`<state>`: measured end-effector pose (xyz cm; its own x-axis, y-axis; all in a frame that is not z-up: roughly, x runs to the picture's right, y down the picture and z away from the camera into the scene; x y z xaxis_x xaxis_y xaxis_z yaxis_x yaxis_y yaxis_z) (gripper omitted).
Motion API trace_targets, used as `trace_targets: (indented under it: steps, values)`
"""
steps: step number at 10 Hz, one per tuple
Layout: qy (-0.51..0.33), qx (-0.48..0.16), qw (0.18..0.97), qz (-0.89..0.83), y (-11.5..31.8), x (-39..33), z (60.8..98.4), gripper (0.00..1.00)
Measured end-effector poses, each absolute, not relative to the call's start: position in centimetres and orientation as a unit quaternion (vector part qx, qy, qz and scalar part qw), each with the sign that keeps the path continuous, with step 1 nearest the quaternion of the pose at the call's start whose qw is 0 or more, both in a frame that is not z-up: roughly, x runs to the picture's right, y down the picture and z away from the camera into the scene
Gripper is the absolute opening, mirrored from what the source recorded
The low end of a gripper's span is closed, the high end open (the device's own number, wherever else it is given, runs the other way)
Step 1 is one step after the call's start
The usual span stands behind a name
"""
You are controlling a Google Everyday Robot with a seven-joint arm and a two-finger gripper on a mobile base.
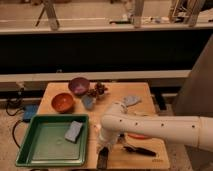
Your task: Wipe table surface with eraser
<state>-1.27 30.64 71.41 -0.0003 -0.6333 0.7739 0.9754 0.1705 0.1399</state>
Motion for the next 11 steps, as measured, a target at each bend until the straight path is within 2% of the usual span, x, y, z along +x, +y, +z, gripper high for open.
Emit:
trace_targets:
  steps: [7,11]
  values:
    - [-0.339,-0.256,0.708,-0.565,31.6,3.8,72.0,0.0]
    - [-0.348,-0.219,0.701,-0.582,28.3,2.0,74.9,0.0]
